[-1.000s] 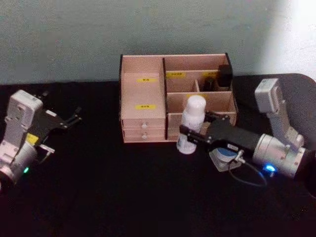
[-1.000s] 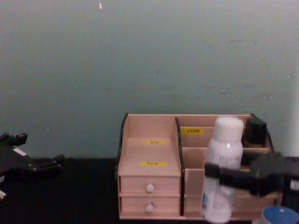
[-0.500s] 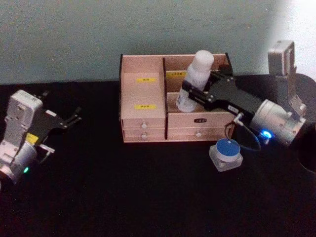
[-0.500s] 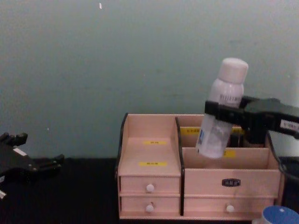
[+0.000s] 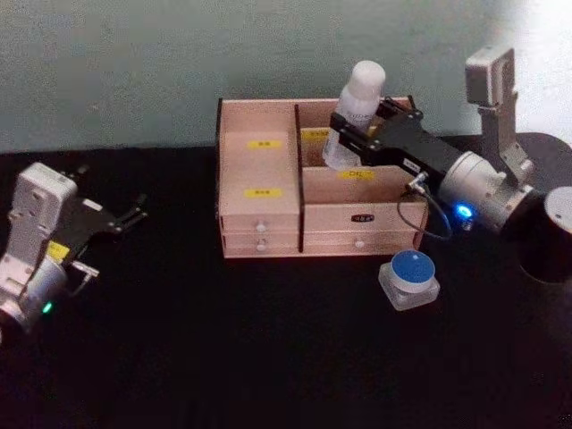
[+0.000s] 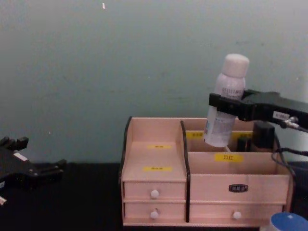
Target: Pick up the facial cleanser and watermelon frost from the table and place them into the tiered storage box.
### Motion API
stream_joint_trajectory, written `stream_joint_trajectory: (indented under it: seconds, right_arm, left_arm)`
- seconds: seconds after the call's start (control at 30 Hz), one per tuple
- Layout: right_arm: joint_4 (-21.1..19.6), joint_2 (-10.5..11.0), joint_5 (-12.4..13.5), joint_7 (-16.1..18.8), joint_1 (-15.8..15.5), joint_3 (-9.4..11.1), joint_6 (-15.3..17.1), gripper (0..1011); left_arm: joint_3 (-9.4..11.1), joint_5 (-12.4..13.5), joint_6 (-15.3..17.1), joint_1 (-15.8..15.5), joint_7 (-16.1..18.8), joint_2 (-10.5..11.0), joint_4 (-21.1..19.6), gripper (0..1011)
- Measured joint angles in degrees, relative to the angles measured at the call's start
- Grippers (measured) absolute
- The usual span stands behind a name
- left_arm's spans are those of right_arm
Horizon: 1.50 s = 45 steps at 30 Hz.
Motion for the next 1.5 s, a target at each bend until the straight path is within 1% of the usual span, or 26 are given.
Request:
stream_joint_trajectory:
  seconds: [0.1,0.2,0.3,0.33,0.4,0.47,0.53,0.63,1.0,1.5]
  right_arm:
    - [2.6,-1.2,-1.1,-0.4,1.5,-0.1,-0.2,589]
    - [4.1,-1.8,-1.6,-0.6,2.3,-0.2,-0.4,589]
    - [6.8,-3.0,-2.5,-0.9,3.7,-0.1,-0.6,589]
    - [6.8,-3.0,-2.5,-0.9,3.7,-0.1,-0.6,589]
    - [8.8,-3.8,-3.0,-0.9,4.7,0.0,-0.8,589]
    - [9.1,-4.0,-3.1,-0.9,4.9,0.0,-0.8,589]
    - [10.7,-4.6,-3.6,-0.9,5.6,0.2,-0.9,589]
    - [12.1,-5.1,-4.1,-0.8,6.3,0.2,-0.9,589]
    - [15.8,-6.4,-5.7,-0.2,7.9,0.3,-0.8,589]
    - [20.2,-7.8,-7.6,0.4,9.8,-0.2,0.7,589]
  left_arm:
    - [0.0,0.0,0.0,0.0,0.0,0.0,0.0,1001]
    - [0.0,0.0,0.0,0.0,0.0,0.0,0.0,1001]
    - [0.0,0.0,0.0,0.0,0.0,0.0,0.0,1001]
    - [0.0,0.0,0.0,0.0,0.0,0.0,0.0,1001]
    - [0.0,0.0,0.0,0.0,0.0,0.0,0.0,1001]
    - [0.0,0.0,0.0,0.0,0.0,0.0,0.0,1001]
    - [0.0,0.0,0.0,0.0,0.0,0.0,0.0,1001]
    - [0.0,0.0,0.0,0.0,0.0,0.0,0.0,1001]
    - [0.0,0.0,0.0,0.0,0.0,0.0,0.0,1001]
    - [0.0,0.0,0.0,0.0,0.0,0.0,0.0,1001]
